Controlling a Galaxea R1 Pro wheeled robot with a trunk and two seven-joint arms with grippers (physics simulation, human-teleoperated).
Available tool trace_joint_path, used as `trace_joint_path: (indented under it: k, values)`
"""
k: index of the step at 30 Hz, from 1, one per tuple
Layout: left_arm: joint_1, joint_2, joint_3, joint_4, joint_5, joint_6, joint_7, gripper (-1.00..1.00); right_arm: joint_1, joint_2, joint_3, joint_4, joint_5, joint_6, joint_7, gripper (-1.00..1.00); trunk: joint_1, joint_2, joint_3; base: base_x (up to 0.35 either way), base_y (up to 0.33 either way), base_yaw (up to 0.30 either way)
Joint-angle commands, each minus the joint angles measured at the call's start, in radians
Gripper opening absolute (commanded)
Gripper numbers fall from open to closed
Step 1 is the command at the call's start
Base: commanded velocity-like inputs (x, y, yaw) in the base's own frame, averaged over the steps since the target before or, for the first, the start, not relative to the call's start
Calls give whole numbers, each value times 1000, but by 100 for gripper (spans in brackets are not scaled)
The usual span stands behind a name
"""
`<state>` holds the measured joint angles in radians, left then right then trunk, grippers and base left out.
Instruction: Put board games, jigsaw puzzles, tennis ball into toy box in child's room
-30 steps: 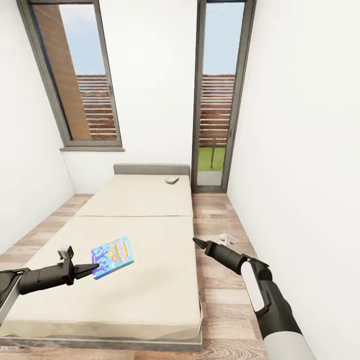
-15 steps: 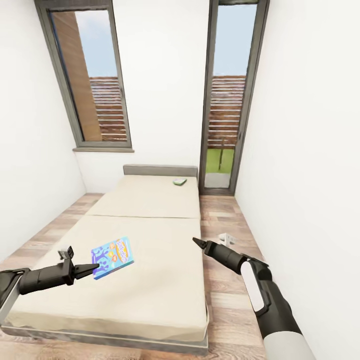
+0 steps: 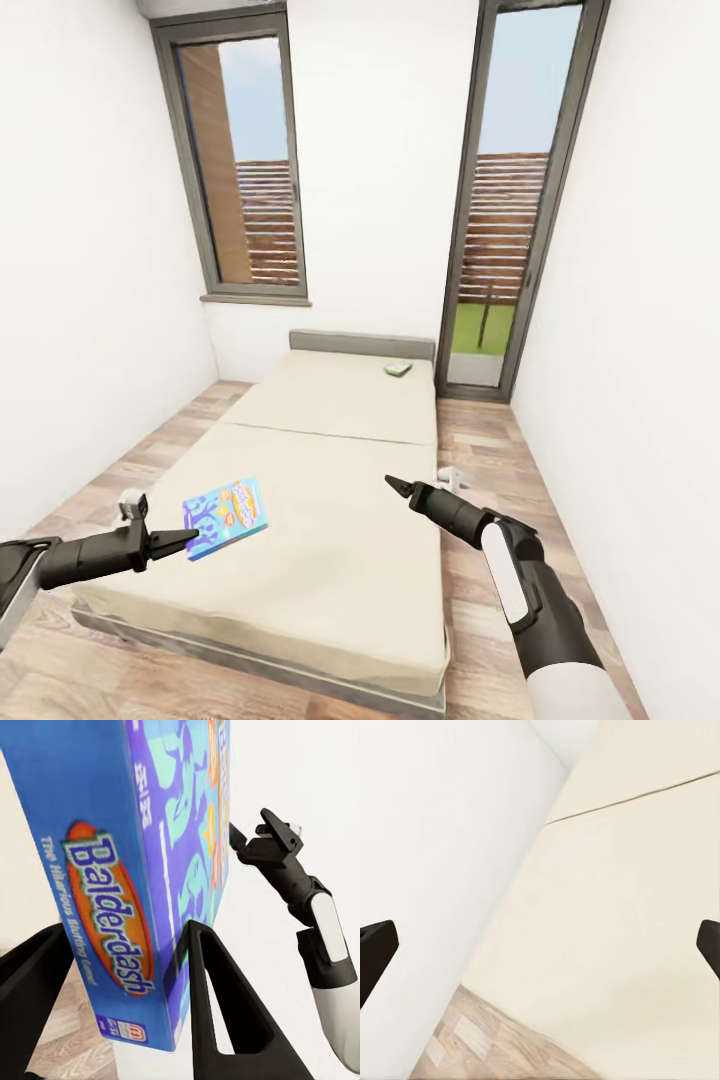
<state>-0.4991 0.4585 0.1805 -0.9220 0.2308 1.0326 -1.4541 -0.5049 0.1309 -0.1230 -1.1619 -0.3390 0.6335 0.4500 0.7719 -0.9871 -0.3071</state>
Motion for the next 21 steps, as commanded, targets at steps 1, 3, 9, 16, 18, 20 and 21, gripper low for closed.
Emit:
trace_joint_path:
  k: [1,3,9,16,18,20,21]
  values:
    - [-1,0,-1,0,3,11,2,-100,-1,1,-3,-1,-3,8,3,100,-4,6,2,0,0,274]
    - [-1,-1,0,0,3,11,7,-100,0,1,-3,-1,-3,8,3,100,-12,20,10,0,0,274]
    - [-1,-2,-1,0,3,11,10,-100,0,1,-3,-1,-3,8,3,100,-23,41,22,0,0,274]
    - [-1,-3,-1,0,3,11,10,-100,-1,1,-2,1,-1,5,2,100,-23,41,25,0,0,274]
    - [-1,-3,-1,0,3,11,11,-100,-1,2,-1,2,1,4,1,100,-23,41,26,0,0,274]
    - [-1,-3,-1,0,3,11,11,-100,0,2,0,1,1,3,2,100,-23,41,27,0,0,274]
    - [-1,-3,-1,0,3,11,11,-100,-1,2,0,1,2,3,2,100,-23,41,28,0,0,274]
